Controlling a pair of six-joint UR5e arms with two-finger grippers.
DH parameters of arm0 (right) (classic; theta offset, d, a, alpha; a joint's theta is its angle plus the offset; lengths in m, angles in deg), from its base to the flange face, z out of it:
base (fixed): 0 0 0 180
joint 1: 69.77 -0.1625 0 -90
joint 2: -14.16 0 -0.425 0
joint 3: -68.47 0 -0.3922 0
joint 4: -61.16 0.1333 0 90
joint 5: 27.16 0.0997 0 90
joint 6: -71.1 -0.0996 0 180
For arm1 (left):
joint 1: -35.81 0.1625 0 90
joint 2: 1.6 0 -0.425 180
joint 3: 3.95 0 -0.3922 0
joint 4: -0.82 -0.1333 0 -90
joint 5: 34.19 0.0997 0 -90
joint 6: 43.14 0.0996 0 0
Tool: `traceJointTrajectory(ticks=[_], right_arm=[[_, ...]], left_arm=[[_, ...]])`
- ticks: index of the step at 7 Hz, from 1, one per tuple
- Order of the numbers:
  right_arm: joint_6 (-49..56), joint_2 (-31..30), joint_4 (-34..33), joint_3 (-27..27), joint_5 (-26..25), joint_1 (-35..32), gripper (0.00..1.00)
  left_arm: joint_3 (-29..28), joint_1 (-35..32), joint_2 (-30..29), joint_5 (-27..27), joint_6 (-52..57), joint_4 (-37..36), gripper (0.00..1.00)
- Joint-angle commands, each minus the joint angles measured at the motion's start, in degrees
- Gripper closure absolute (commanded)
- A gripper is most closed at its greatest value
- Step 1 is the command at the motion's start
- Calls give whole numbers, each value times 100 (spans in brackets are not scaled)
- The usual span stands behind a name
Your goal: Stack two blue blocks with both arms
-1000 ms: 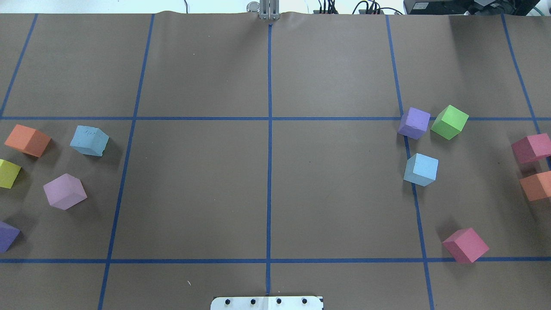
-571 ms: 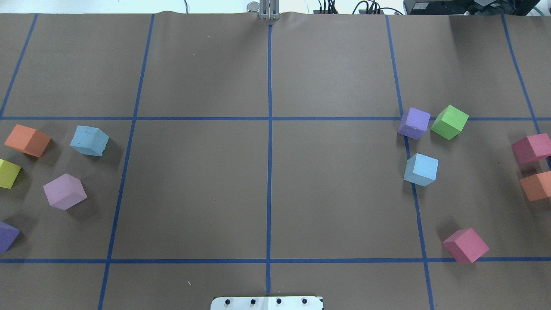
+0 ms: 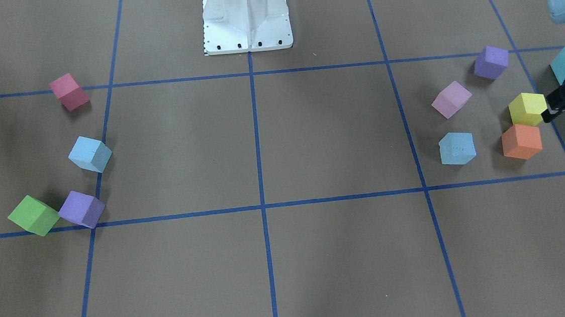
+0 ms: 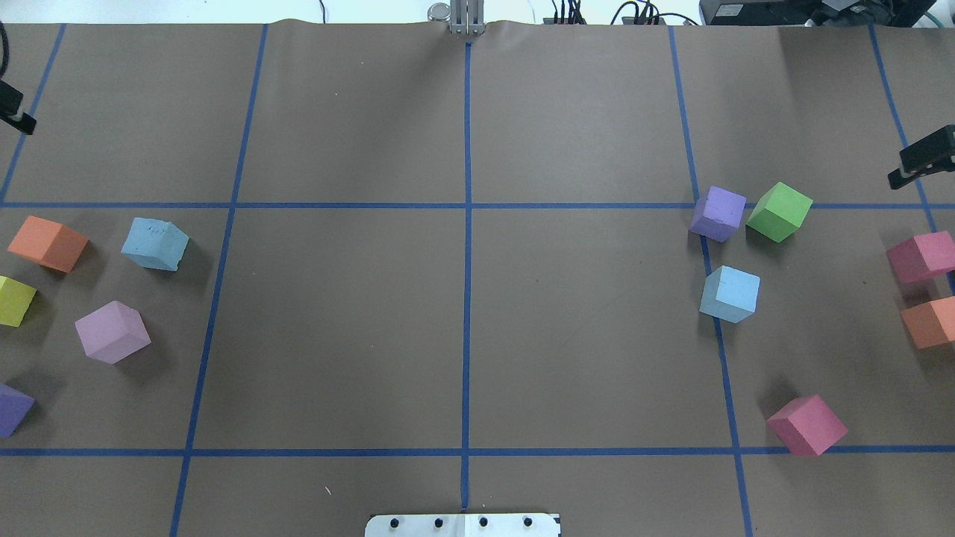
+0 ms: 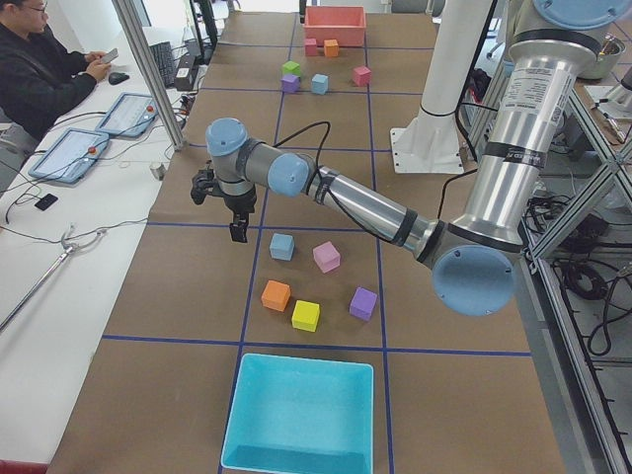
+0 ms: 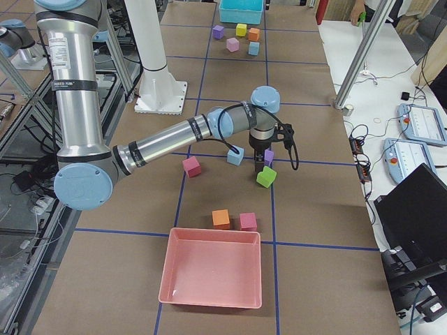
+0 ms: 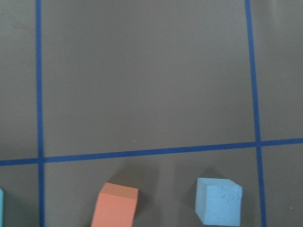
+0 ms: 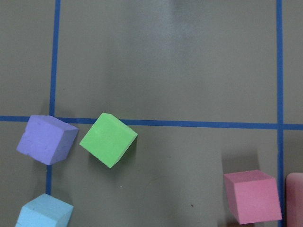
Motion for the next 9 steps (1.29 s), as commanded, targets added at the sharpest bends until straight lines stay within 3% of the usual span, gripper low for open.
traceJointTrajectory(ticks=[1, 2, 4, 5, 6, 9], right_arm=[[-1426, -163, 757, 223, -191, 842, 0], [-2277, -251, 1328, 197, -601, 1377, 0], [-3354, 19, 1465, 179, -1130, 2153, 0], [-3688, 116, 1474, 162, -1359, 2347, 0], [-3709, 134, 1465, 92, -1378, 2375, 0], [-3683, 257, 1474, -207, -1501, 2498, 0]], left_arm=[[-85, 562, -218, 61, -546, 39, 0], [-138, 765, -297, 331, -573, 48, 0], [-374, 828, -324, 343, -897, 283, 0], [-628, 933, -316, 351, -1125, 747, 0], [-883, 1038, -324, 351, -1362, 1221, 0], [-921, 1092, -272, 351, -1557, 1358, 0]])
